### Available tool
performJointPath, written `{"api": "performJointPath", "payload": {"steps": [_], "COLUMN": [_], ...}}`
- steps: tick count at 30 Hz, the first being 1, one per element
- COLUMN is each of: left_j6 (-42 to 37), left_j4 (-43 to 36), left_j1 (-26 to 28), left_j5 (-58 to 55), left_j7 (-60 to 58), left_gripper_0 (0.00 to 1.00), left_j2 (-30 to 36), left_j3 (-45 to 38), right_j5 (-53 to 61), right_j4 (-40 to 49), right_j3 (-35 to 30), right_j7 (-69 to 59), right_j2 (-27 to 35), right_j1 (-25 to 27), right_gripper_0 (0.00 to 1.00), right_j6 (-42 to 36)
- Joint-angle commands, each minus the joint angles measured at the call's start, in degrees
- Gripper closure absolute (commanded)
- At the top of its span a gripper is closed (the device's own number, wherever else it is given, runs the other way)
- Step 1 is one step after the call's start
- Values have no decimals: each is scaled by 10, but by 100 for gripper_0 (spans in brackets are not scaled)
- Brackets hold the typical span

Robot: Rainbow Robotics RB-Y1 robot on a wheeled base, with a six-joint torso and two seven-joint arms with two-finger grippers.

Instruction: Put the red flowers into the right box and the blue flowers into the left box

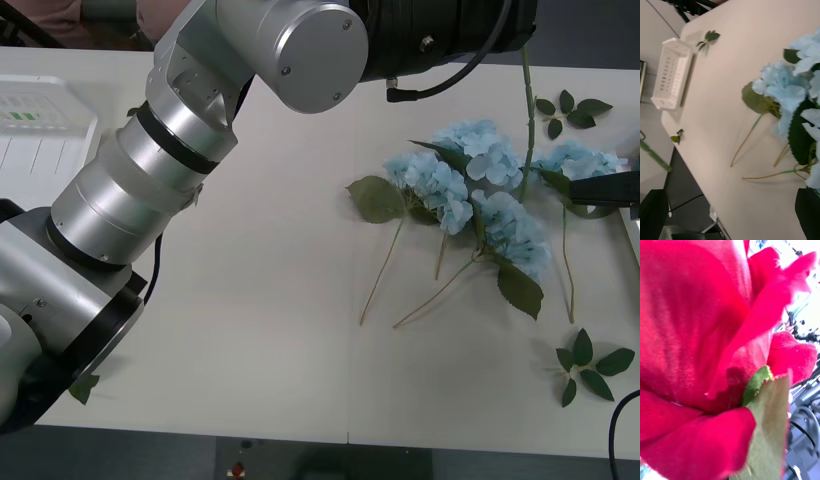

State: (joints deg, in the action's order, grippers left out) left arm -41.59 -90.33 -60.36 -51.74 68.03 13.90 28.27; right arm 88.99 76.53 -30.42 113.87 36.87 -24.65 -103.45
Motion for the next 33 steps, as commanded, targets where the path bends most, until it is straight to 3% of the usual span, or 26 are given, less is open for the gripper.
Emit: {"api": "performJointPath", "payload": {"steps": [1, 10, 19, 33], "left_j6": [16, 19, 19, 19], "left_j4": [-9, -10, -10, -10], "left_j1": [-21, -21, -21, -21], "left_j5": [0, -5, -5, -5], "left_j7": [-23, -22, -22, -22], "left_gripper_0": [100, 100, 100, 100], "left_j2": [2, 3, 3, 3], "left_j3": [-10, -10, -10, -10], "right_j5": [63, 185, 191, 177], "right_j4": [19, 20, 20, 20], "right_j3": [-11, -5, 51, 79], "right_j7": [-4, -51, -67, -102], "right_j2": [21, 21, 12, -29], "right_j1": [-3, -8, -48, -102], "right_gripper_0": [2, 1, 1, 2], "right_j6": [-15, -14, 36, 62]}}
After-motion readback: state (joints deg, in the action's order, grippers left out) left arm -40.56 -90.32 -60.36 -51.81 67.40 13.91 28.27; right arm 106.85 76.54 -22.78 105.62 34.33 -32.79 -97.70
